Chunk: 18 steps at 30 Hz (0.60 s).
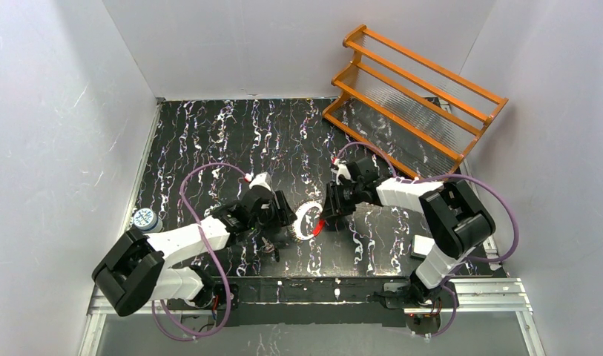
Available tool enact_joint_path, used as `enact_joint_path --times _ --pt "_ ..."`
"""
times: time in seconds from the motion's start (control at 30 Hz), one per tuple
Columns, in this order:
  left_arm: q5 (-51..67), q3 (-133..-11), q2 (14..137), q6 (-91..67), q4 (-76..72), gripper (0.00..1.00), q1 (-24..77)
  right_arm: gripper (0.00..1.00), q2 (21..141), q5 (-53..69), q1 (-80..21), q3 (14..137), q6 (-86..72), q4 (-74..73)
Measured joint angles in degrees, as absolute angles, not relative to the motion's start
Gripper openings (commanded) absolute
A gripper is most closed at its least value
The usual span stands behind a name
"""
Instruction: Put the keys on the keyring
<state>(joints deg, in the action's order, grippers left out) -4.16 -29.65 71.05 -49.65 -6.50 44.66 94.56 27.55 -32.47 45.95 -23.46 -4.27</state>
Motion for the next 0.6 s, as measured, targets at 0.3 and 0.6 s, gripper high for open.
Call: enact_joint_path --times 0.3,0.6 --pt "0.73 -27.44 68.88 -51.37 -10.26 0.59 41.3 0.52 96.51 30.98 -34.92 46.72 -22.94 -3.22" --pt "1.37 -25.02 63.96 -50.83 -9.45 0.61 41.3 0.53 94.54 29.21 -31.4 46.72 -22.26 -3.77"
